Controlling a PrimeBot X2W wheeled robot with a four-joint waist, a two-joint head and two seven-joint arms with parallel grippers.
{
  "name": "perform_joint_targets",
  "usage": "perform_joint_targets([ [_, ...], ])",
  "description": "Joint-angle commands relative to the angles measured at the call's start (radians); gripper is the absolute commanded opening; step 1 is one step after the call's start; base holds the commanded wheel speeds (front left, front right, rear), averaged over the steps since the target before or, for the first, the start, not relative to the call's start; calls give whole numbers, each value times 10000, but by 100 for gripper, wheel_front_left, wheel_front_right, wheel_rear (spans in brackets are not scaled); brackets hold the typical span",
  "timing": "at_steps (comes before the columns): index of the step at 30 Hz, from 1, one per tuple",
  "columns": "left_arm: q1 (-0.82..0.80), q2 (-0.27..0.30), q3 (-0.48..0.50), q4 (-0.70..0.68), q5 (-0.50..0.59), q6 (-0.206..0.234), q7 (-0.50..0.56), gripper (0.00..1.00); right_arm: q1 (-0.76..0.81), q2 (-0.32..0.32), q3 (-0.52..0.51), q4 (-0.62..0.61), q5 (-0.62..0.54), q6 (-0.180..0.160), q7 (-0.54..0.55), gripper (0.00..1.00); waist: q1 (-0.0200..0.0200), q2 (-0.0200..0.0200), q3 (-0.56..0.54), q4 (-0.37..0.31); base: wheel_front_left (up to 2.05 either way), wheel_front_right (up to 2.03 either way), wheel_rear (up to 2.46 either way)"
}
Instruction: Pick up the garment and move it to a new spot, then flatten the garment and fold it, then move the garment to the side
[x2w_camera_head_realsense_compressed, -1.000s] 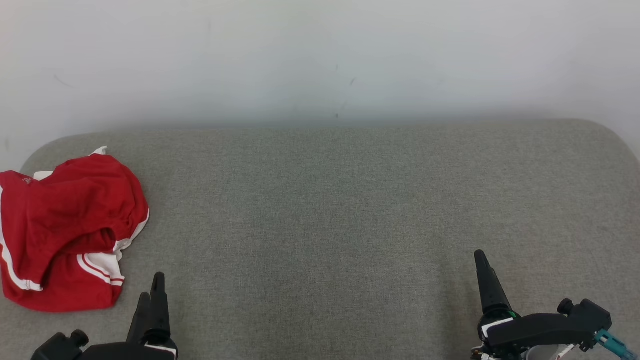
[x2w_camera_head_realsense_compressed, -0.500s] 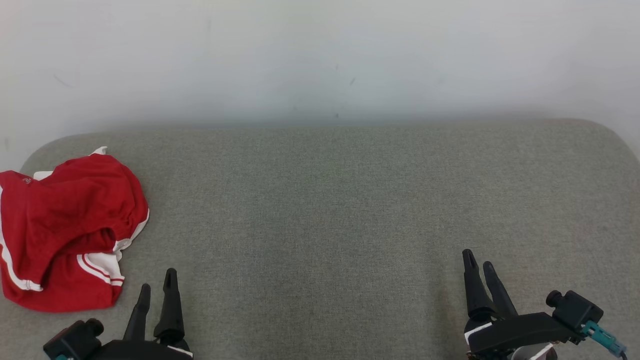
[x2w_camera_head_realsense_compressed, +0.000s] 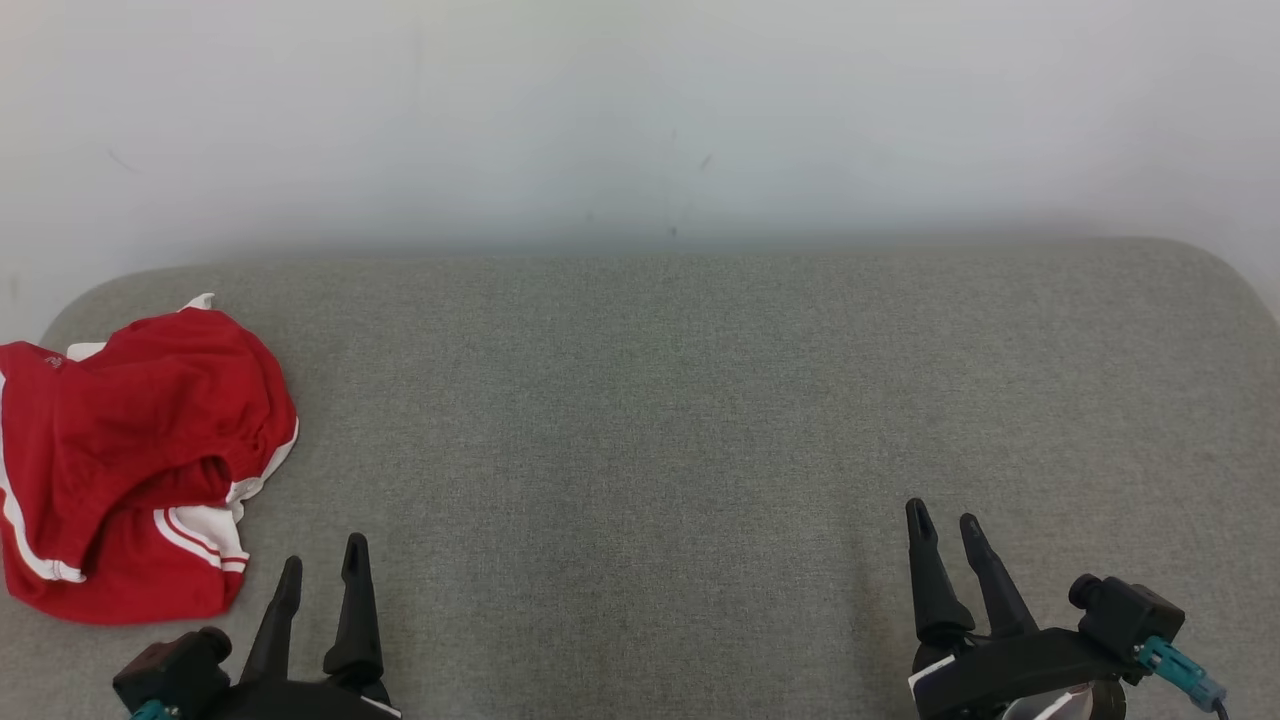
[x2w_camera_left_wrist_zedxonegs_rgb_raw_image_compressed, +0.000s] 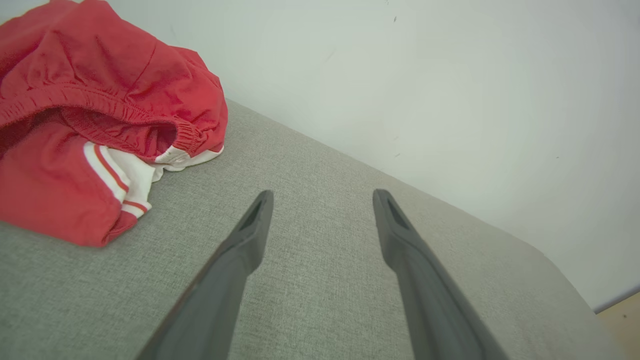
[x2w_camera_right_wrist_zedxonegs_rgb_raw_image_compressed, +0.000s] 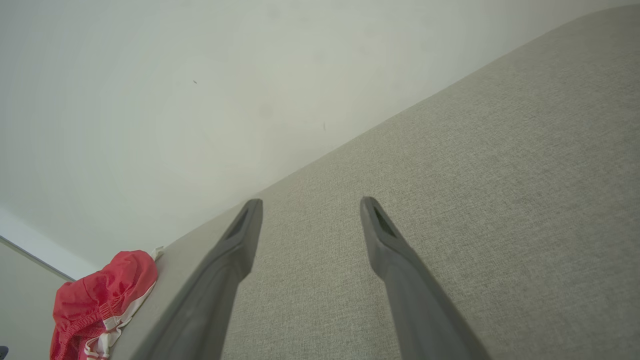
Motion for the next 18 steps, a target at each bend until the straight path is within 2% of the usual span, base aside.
perform_joint_targets([
  [1,-169,69,-25,-94,344,-24,-106,100,-172,-8,52,-90,-327,-11,-92,100,0,0,1,2,0,0,0],
  [18,-103,104,-158,-151,2146,-22,-537,100,-137,-8,172,-9,-2259,-14,-521,100,0,0,10,-33,0,0,0],
])
